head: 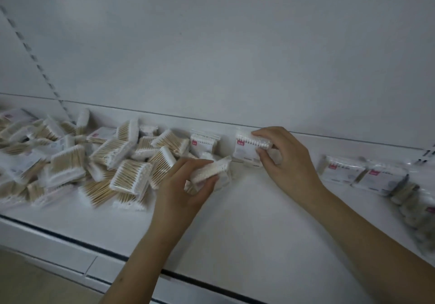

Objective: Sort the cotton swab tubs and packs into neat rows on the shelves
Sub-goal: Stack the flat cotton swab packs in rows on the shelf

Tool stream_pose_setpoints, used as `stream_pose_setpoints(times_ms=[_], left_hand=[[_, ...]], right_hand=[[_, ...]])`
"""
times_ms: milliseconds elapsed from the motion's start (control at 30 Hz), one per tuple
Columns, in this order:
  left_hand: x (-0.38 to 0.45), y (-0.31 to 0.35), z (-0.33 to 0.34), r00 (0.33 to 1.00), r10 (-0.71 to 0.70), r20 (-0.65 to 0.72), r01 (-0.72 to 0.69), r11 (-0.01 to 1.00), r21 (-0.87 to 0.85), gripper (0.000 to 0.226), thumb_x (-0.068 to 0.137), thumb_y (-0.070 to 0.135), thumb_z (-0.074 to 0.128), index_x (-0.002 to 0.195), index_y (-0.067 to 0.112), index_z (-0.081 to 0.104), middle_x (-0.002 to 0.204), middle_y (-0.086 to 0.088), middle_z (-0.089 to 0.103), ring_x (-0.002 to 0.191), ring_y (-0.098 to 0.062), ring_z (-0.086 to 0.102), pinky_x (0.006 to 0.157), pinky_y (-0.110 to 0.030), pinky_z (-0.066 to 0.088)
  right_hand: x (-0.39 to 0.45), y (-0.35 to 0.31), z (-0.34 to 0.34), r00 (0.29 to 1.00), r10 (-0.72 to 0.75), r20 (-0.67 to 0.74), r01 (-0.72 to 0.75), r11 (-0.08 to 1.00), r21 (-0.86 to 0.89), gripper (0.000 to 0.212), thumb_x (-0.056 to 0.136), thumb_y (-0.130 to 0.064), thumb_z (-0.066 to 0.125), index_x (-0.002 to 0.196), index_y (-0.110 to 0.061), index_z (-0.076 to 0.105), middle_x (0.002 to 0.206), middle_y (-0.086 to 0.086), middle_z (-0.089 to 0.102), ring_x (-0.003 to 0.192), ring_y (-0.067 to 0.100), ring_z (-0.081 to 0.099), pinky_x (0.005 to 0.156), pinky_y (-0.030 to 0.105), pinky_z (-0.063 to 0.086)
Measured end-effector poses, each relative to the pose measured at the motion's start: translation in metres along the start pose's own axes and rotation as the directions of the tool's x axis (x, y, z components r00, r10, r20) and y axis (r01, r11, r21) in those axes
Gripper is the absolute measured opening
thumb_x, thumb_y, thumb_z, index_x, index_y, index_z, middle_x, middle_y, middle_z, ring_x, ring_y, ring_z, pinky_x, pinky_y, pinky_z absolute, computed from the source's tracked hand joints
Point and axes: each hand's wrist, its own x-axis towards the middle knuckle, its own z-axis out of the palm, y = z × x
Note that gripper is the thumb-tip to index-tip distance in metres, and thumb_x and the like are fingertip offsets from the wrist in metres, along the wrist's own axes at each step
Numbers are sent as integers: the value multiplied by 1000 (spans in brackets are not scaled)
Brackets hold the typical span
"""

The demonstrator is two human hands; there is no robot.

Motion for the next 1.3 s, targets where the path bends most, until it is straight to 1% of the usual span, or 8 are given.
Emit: stream_pose_setpoints(times_ms=[133, 533, 600, 700, 767, 1000, 1200, 1300], left_hand=[[12, 17, 22, 991, 8, 130, 9, 992, -129, 22, 83, 25, 76, 105, 23, 72, 96, 13, 68, 86, -8, 64, 72, -10, 46], [45, 63, 119, 874, 244, 420, -150, 958, -245, 23, 84, 28, 78, 104, 30, 68, 97, 16, 64, 88, -8, 63, 71, -32, 55], [51, 70, 133, 851, 279, 445, -184, 952, -244, 22, 84, 28, 77, 104, 29, 68, 97, 17, 64, 89, -6, 62, 74, -30, 54], [62, 79, 152, 810, 327, 487, -249, 944, -218, 21, 86, 28, 75, 106, 26, 68, 100, 17, 62, 91, -1, 59, 78, -22, 50], [66, 82, 164, 798, 348, 492, -284, 937, -203, 22, 86, 28, 75, 107, 24, 68, 101, 14, 60, 93, -2, 57, 78, -18, 48], [58, 77, 197, 833, 283, 476, -277, 957, -85, 46, 83, 24, 79, 125, 17, 61, 118, 1, 45, 103, -11, 53, 85, -25, 51], [48, 81, 204, 879, 17, 476, 4, 999, -43, 51, 84, 32, 77, 123, 20, 47, 112, 7, 51, 78, -10, 63, 62, -13, 43], [48, 85, 207, 874, -20, 485, 85, 990, -112, 46, 84, 28, 79, 116, 18, 47, 99, 1, 59, 71, -9, 64, 64, -17, 49]], right_hand=[[-10, 2, -36, 999, 42, -18, -43, 999, -10, 29, 92, -8, 65, 118, -20, 64, 113, -13, 59, 101, 4, 58, 87, 16, 46], [-79, 34, -152, 932, 342, -118, -361, 893, -267, 30, 85, -7, 68, 103, -29, 60, 99, -21, 59, 93, -6, 55, 75, 4, 38], [-84, 40, -167, 915, 389, -104, -402, 860, -315, 31, 84, -9, 68, 100, -33, 57, 98, -22, 56, 91, -2, 55, 77, 11, 44], [-87, 46, -181, 897, 434, -86, -436, 833, -342, 29, 83, -10, 66, 99, -32, 56, 100, -18, 58, 92, 8, 58, 80, 36, 55], [-86, 48, -185, 903, 424, -72, -422, 842, -336, 27, 83, -9, 65, 99, -30, 57, 101, -18, 59, 93, 9, 59, 82, 37, 55], [-83, 84, -183, 897, 431, 94, -285, 729, -623, 26, 81, -15, 73, 105, -17, 64, 114, -1, 60, 99, 25, 58, 80, 31, 43], [-79, 90, -181, 901, 424, 94, -255, 691, -676, 24, 83, -15, 72, 106, -14, 66, 114, 2, 59, 100, 25, 57, 78, 32, 42], [-75, 92, -184, 891, 439, 117, -244, 679, -692, 20, 87, -17, 69, 107, -16, 66, 114, -1, 59, 104, 23, 56, 81, 31, 40]])
